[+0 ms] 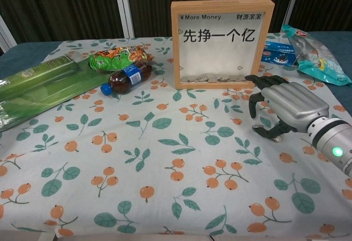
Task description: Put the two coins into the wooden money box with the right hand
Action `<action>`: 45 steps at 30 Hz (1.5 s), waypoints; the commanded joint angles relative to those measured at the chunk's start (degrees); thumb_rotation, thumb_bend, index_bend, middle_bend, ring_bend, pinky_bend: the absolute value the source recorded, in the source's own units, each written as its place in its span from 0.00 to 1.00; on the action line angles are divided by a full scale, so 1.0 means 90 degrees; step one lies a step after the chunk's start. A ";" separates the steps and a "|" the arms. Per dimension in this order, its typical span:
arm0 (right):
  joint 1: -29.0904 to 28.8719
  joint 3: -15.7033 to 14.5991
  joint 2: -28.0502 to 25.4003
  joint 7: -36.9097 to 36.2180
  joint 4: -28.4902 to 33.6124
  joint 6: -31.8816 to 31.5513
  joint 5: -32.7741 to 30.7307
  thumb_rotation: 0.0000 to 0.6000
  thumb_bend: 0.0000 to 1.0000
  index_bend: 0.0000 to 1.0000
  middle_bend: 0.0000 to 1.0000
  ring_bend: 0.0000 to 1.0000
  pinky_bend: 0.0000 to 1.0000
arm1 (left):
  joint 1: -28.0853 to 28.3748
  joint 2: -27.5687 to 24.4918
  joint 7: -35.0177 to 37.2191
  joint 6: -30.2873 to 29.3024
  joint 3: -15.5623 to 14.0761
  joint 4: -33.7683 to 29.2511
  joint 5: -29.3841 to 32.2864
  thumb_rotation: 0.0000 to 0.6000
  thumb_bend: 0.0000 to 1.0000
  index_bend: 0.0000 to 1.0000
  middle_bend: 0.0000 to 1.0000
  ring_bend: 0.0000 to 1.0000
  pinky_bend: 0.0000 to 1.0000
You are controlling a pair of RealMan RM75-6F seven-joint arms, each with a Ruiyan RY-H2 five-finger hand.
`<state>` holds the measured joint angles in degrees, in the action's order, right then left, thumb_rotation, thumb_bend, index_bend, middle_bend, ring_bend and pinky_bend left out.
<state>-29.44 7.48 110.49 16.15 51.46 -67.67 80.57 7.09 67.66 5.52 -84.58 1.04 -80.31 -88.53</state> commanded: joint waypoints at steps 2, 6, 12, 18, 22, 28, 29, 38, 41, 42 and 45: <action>-0.0005 -0.0010 0.0012 -0.0045 -0.0045 0.0009 0.0016 1.00 0.43 0.65 0.08 0.00 0.00 | 0.0004 -0.0024 0.0062 0.0021 -0.0007 -0.0011 0.0000 1.00 0.34 0.00 0.00 0.00 0.00; -0.0008 -0.0021 0.0022 -0.0057 -0.0073 0.0036 0.0019 1.00 0.47 0.66 0.08 0.00 0.00 | 0.0005 -0.0029 0.0079 0.0033 -0.0009 -0.0004 0.0008 1.00 0.34 0.00 0.00 0.00 0.00; -0.0016 -0.0017 0.0000 -0.0099 -0.0058 0.0041 0.0034 1.00 0.57 0.67 0.09 0.00 0.00 | 0.0006 -0.0027 0.0086 0.0039 -0.0007 0.0006 0.0014 1.00 0.34 0.00 0.00 0.00 0.00; -0.0015 -0.0014 0.0000 -0.0101 -0.0069 0.0044 0.0032 1.00 0.58 0.68 0.09 0.00 0.00 | 0.0014 -0.0020 0.0089 0.0047 -0.0007 0.0014 0.0009 1.00 0.34 0.00 0.00 0.00 0.00; -0.0012 -0.0003 0.0014 -0.0108 -0.0082 0.0006 0.0040 1.00 0.60 0.71 0.10 0.00 0.00 | 0.0008 -0.0020 0.0095 0.0050 -0.0019 0.0019 0.0004 1.00 0.34 0.00 0.00 0.00 0.00; 0.0005 0.0049 -0.0057 -0.0198 0.0004 -0.0175 0.0094 1.00 0.61 0.74 0.11 0.00 0.00 | 0.0000 -0.0027 0.0104 0.0037 -0.0027 0.0017 -0.0008 1.00 0.34 0.00 0.00 0.00 0.00; 0.0010 0.0067 -0.0099 -0.0229 0.0074 -0.0237 0.0115 1.00 0.61 0.74 0.11 0.00 0.00 | -0.0002 -0.0030 0.0109 0.0028 -0.0028 0.0017 -0.0015 1.00 0.34 0.00 0.00 0.00 0.00; 0.0160 0.0489 -0.1481 -0.0468 0.2479 -0.1622 0.0777 1.00 0.62 0.77 0.12 0.00 0.00 | -0.0019 -0.0037 0.0129 -0.0020 -0.0009 0.0010 -0.0006 1.00 0.34 0.00 0.00 0.00 0.00; 0.0182 0.0736 -0.2004 -0.0294 0.3257 -0.2006 0.0998 1.00 0.64 0.78 0.12 0.00 0.00 | -0.0018 -0.0033 0.0140 -0.0032 -0.0010 0.0014 -0.0023 1.00 0.34 0.00 0.00 0.00 0.00; 0.0163 0.0861 -0.2143 -0.0237 0.3471 -0.2099 0.1038 1.00 0.64 0.78 0.12 0.00 0.00 | -0.0018 -0.0033 0.0139 -0.0036 -0.0014 0.0012 -0.0034 1.00 0.34 0.00 0.00 0.00 0.00; -0.0004 0.1320 -0.2512 -0.0018 0.4053 -0.2021 0.0859 1.00 0.64 0.79 0.12 0.00 0.00 | -0.0016 -0.0029 0.0131 -0.0056 -0.0017 0.0005 -0.0061 1.00 0.34 0.00 0.00 0.00 0.00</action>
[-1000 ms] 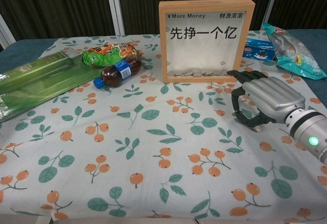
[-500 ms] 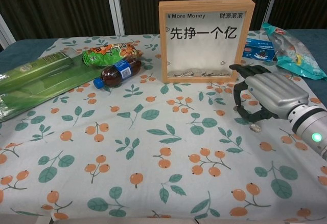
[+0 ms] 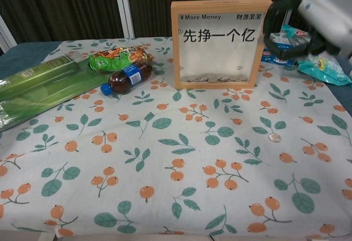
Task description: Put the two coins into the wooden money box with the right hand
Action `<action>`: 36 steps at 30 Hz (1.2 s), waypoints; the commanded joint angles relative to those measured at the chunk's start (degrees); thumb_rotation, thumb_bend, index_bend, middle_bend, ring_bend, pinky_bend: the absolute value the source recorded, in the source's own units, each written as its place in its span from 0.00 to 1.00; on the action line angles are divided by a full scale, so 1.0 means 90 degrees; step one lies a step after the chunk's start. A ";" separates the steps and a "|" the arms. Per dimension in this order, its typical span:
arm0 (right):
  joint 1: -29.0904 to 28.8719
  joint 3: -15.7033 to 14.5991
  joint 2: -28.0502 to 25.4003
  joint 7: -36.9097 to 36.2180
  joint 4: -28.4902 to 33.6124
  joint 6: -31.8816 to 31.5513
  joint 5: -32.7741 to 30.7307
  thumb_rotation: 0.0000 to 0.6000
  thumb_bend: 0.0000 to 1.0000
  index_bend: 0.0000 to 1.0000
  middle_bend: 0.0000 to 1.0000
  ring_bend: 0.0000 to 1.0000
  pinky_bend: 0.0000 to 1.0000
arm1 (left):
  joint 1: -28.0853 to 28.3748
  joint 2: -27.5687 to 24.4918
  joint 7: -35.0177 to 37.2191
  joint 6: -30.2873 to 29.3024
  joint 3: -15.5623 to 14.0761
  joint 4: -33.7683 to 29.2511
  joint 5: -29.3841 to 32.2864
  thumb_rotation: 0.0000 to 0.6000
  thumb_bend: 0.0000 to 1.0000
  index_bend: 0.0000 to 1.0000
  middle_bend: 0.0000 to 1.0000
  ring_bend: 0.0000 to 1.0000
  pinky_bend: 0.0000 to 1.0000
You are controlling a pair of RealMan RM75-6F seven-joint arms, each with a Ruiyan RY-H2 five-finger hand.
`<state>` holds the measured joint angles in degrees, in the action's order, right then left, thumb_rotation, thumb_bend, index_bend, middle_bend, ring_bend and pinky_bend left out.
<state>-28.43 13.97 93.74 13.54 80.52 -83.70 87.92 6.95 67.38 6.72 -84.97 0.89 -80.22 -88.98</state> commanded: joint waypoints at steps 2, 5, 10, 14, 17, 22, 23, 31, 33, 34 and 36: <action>-0.0293 0.0867 -0.0783 0.0495 0.0999 0.0022 -0.0224 1.00 0.64 0.79 0.12 0.00 0.00 | 0.0003 0.0006 -0.0002 -0.0029 0.0001 -0.0005 -0.0033 1.00 0.34 0.00 0.00 0.00 0.00; -0.0754 0.1356 -0.0903 0.1009 0.1044 0.0645 -0.0846 1.00 0.64 0.80 0.12 0.00 0.00 | 0.0030 -0.0007 -0.0020 -0.0006 0.0000 -0.0027 -0.0056 0.99 0.34 0.00 0.00 0.00 0.00; -0.1459 0.1931 -0.0924 0.1716 0.0886 0.1505 -0.1955 1.00 0.64 0.80 0.12 0.00 0.00 | 0.0043 -0.0020 -0.0018 -0.0015 0.0021 -0.0063 -0.0051 1.00 0.34 0.00 0.00 0.00 0.00; -0.1954 0.2114 -0.0939 0.2317 0.0720 0.2056 -0.2760 1.00 0.65 0.80 0.12 0.00 0.00 | 0.0050 -0.0026 -0.0008 0.0027 0.0036 -0.0046 0.0006 1.00 0.34 0.00 0.00 0.00 0.00; -0.2295 0.2125 -0.0918 0.2713 0.0503 0.2334 -0.3220 1.00 0.65 0.80 0.12 0.00 0.00 | 0.0058 -0.0025 0.0001 0.0044 0.0043 -0.0038 0.0022 1.00 0.34 0.00 0.00 0.00 0.00; -0.2762 0.1785 -0.0872 0.3132 -0.0087 0.2844 -0.3488 1.00 0.65 0.81 0.12 0.00 0.00 | 0.0069 -0.0056 -0.0022 0.0049 0.0047 -0.0067 0.0019 1.00 0.34 0.00 0.00 0.00 0.00; -0.2809 0.1742 -0.0857 0.3159 -0.0140 0.2885 -0.3541 1.00 0.65 0.81 0.12 0.00 0.00 | 0.0069 -0.0062 -0.0023 0.0050 0.0049 -0.0076 0.0023 1.00 0.34 0.00 0.00 0.00 0.00; -0.3112 0.1538 -0.0822 0.3554 -0.0307 0.3015 -0.4415 1.00 0.65 0.82 0.12 0.00 0.00 | 0.0080 -0.0099 -0.0070 0.0096 0.0038 -0.0117 0.0039 1.00 0.34 0.00 0.00 0.00 0.00; -0.3160 0.1485 -0.0810 0.3595 -0.0345 0.3023 -0.4560 1.00 0.65 0.82 0.12 0.00 0.00 | 0.0078 -0.0100 -0.0070 0.0100 0.0036 -0.0120 0.0045 1.00 0.34 0.00 0.00 0.00 0.00; -0.3191 0.1449 -0.0795 0.3612 -0.0371 0.3015 -0.4629 1.00 0.65 0.82 0.12 0.00 0.00 | 0.0076 -0.0100 -0.0063 0.0101 0.0033 -0.0120 0.0045 1.00 0.34 0.00 0.00 0.00 0.00; -0.3233 0.1391 -0.0769 0.3624 -0.0405 0.2999 -0.4707 1.00 0.65 0.82 0.13 0.00 0.00 | 0.0079 -0.0094 -0.0055 0.0110 0.0036 -0.0110 0.0056 1.00 0.34 0.00 0.00 0.00 0.00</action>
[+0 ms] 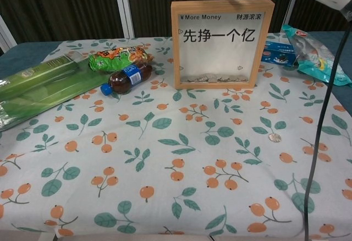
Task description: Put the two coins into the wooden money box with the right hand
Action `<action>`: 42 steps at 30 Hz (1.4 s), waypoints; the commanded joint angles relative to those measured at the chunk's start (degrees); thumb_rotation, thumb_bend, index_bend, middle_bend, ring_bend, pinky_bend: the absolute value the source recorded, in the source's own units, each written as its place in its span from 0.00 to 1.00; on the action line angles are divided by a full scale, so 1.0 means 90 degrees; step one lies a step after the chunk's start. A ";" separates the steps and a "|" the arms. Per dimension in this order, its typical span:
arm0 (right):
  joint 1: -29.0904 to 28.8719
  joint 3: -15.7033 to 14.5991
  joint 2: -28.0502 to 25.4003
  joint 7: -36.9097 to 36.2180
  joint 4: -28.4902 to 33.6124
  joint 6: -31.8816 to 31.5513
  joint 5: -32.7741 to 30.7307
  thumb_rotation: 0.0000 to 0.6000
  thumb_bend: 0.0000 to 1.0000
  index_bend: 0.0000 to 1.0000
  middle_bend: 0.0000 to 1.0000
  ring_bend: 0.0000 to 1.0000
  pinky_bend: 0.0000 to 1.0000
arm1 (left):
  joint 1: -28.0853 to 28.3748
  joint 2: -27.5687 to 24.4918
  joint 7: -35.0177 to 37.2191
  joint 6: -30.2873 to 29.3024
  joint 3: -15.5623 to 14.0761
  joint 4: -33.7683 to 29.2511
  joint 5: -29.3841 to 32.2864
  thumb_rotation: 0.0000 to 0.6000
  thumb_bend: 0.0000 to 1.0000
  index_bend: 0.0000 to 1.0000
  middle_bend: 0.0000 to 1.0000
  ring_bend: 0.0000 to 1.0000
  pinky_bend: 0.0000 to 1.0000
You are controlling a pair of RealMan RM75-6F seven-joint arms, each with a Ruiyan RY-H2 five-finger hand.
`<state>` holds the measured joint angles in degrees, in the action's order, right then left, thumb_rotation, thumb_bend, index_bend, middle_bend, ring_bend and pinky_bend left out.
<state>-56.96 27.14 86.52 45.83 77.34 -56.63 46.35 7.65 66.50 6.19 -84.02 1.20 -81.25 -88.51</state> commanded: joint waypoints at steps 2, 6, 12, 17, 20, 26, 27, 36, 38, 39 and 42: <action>-0.0100 -0.0118 0.0059 0.0016 -0.0079 -0.0019 -0.0152 1.00 0.65 0.82 0.13 0.00 0.00 | 0.0001 0.0010 0.0016 0.0016 -0.0005 0.0020 0.0007 0.99 0.34 0.00 0.00 0.00 0.00; -0.0198 -0.0203 0.0128 -0.0021 -0.0160 -0.0079 -0.0231 1.00 0.65 0.82 0.13 0.00 0.00 | 0.0003 0.0014 0.0085 0.0052 -0.0012 0.0062 0.0030 0.99 0.34 0.00 0.00 0.00 0.00; -0.0259 -0.0276 0.0154 -0.0025 -0.0208 -0.0094 -0.0300 1.00 0.65 0.82 0.13 0.00 0.00 | 0.0000 0.0020 0.0104 0.0051 -0.0010 0.0077 0.0038 1.00 0.34 0.00 0.00 0.00 0.00; -0.0306 -0.0369 0.0138 -0.0036 -0.0243 -0.0098 -0.0442 1.00 0.65 0.66 0.13 0.00 0.00 | -0.0018 0.0012 0.0120 0.0032 -0.0014 0.0083 0.0045 1.00 0.34 0.00 0.00 0.00 0.00; -0.0310 -0.0411 0.0045 0.0005 -0.0157 -0.0046 -0.0605 1.00 0.65 0.29 0.13 0.00 0.00 | -0.0025 0.0015 0.0118 0.0029 -0.0017 0.0084 0.0047 1.00 0.34 0.00 0.00 0.00 0.00; -0.0129 -0.0463 -0.0204 -0.0451 0.0212 -0.0335 -0.0243 1.00 0.65 0.00 0.10 0.00 0.00 | -0.0019 0.0007 0.0091 0.0029 -0.0013 0.0060 0.0042 1.00 0.34 0.00 0.00 0.00 0.00; -0.0032 -0.0499 -0.0291 -0.0618 0.0349 -0.0475 -0.0017 1.00 0.65 0.00 0.10 0.00 0.00 | -0.0019 0.0003 0.0086 0.0032 -0.0011 0.0049 0.0048 1.00 0.34 0.00 0.00 0.00 0.00; 0.1578 -0.1589 -0.1226 -0.2167 0.1927 -0.2296 0.2559 1.00 0.61 0.00 0.10 0.00 0.00 | -0.0037 0.0023 0.0105 0.0012 -0.0004 0.0068 0.0065 1.00 0.34 0.00 0.00 0.00 0.00; 0.1991 -0.2001 -0.1346 -0.2429 0.2113 -0.2649 0.3055 1.00 0.56 0.00 0.10 0.00 0.00 | -0.0034 0.0033 0.0101 0.0012 -0.0001 0.0069 0.0064 1.00 0.34 0.00 0.00 0.00 0.00; 0.2251 -0.2267 -0.1365 -0.2589 0.2115 -0.2882 0.3367 1.00 0.52 0.00 0.10 0.00 0.00 | -0.0032 0.0039 0.0095 0.0013 -0.0005 0.0062 0.0056 1.00 0.34 0.00 0.00 0.00 0.00; 0.2771 -0.2803 -0.1252 -0.2795 0.1832 -0.3277 0.3902 1.00 0.41 0.00 0.09 0.00 0.00 | -0.0019 0.0049 0.0027 0.0019 -0.0026 0.0035 0.0008 0.99 0.34 0.00 0.00 0.00 0.00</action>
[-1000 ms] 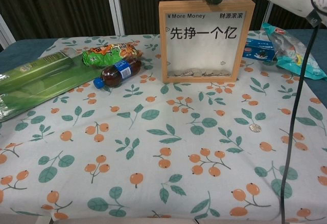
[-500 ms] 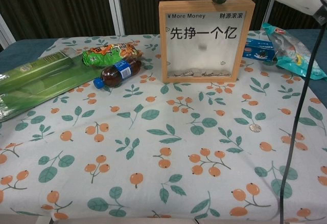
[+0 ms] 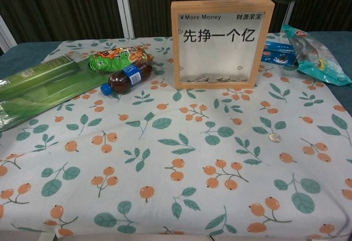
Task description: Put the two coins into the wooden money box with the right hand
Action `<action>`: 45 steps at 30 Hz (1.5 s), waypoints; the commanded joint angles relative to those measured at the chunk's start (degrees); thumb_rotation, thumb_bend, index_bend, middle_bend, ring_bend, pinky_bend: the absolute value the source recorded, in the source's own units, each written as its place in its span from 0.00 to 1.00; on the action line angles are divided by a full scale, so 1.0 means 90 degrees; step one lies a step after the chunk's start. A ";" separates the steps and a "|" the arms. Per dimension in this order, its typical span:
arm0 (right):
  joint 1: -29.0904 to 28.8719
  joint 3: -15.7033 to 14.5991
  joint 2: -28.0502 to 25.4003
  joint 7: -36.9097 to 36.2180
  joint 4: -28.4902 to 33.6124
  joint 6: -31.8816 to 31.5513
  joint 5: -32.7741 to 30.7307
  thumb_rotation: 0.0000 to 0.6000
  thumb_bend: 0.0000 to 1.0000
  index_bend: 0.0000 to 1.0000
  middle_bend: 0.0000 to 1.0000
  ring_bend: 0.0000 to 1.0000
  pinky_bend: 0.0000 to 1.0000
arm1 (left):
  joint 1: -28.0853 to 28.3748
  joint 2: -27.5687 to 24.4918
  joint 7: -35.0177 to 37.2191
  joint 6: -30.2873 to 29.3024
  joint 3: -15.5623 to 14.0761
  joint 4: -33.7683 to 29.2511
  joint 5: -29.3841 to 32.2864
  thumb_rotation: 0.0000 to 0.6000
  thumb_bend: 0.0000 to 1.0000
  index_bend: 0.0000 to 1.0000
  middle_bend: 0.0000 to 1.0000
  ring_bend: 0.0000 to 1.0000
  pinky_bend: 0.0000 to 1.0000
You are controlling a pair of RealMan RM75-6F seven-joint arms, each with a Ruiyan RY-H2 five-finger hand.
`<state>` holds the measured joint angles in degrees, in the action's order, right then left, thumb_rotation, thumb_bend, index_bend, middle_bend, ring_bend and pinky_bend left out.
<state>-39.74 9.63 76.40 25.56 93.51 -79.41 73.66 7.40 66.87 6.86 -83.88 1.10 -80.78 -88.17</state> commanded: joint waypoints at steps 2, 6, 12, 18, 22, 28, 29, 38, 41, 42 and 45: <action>0.1100 -0.1060 0.0003 -0.0608 -0.0176 -0.0893 0.1036 1.00 0.35 0.00 0.09 0.00 0.00 | 0.0008 0.0017 -0.0099 -0.0013 -0.0024 -0.0047 -0.0058 0.99 0.34 0.00 0.00 0.00 0.00; 0.1559 -0.1408 0.0475 -0.0884 -0.0821 -0.1021 0.1275 1.00 0.27 0.00 0.08 0.00 0.00 | -0.0002 0.0052 -0.0152 -0.0043 -0.0028 -0.0092 -0.0074 1.00 0.34 0.00 0.00 0.00 0.00; 0.1859 -0.1442 0.1300 -0.0924 -0.1904 -0.0604 0.0997 1.00 0.24 0.00 0.06 0.00 0.00 | -0.0009 0.0087 -0.0199 -0.0061 -0.0057 -0.0094 -0.0122 1.00 0.34 0.00 0.00 0.00 0.00; 0.1907 -0.1437 0.2106 -0.0963 -0.2881 -0.0140 0.1056 1.00 0.24 0.00 0.05 0.00 0.00 | -0.0049 0.0078 -0.0171 -0.0134 -0.0052 -0.0076 -0.0118 1.00 0.34 0.00 0.00 0.00 0.00; 0.1893 -0.1313 0.2556 -0.1141 -0.3467 -0.0196 0.1249 1.00 0.24 0.00 0.05 0.00 0.00 | -0.0071 0.0081 -0.0119 -0.0159 -0.0049 -0.0039 -0.0104 1.00 0.34 0.00 0.00 0.00 0.00; 0.1934 -0.1235 0.3106 -0.1392 -0.4254 -0.0115 0.1363 1.00 0.24 0.02 0.05 0.00 0.00 | -0.0086 0.0123 -0.0020 -0.0164 -0.0059 0.0064 -0.0106 1.00 0.34 0.00 0.00 0.00 0.00; 0.1945 -0.1227 0.3172 -0.1426 -0.4353 -0.0116 0.1381 1.00 0.24 0.04 0.05 0.00 0.00 | -0.0088 0.0120 -0.0007 -0.0167 -0.0060 0.0077 -0.0108 1.00 0.34 0.00 0.00 0.00 0.00; 0.1933 -0.1098 0.3560 -0.1876 -0.4896 -0.0066 0.1534 1.00 0.24 0.21 0.05 0.00 0.00 | -0.0100 0.0162 0.0087 -0.0163 -0.0058 0.0179 -0.0093 1.00 0.34 0.00 0.00 0.00 0.00; 0.1921 -0.1072 0.3622 -0.1991 -0.4989 -0.0060 0.1589 1.00 0.24 0.26 0.05 0.00 0.00 | -0.0094 0.0168 0.0093 -0.0150 -0.0055 0.0194 -0.0090 1.00 0.34 0.00 0.00 0.00 0.00; 0.1921 -0.1069 0.3636 -0.2012 -0.5017 -0.0037 0.1600 1.00 0.25 0.28 0.05 0.00 0.00 | -0.0095 0.0167 0.0095 -0.0150 -0.0055 0.0199 -0.0088 1.00 0.34 0.00 0.00 0.00 0.00; 0.1936 -0.1085 0.3643 -0.2022 -0.5048 0.0046 0.1614 1.00 0.26 0.33 0.05 0.00 0.00 | -0.0094 0.0164 0.0108 -0.0145 -0.0049 0.0206 -0.0079 1.00 0.34 0.00 0.00 0.00 0.00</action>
<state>-22.34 -0.11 109.16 7.40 48.15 -79.07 88.14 6.56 68.35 7.84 -85.18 0.66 -78.92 -88.88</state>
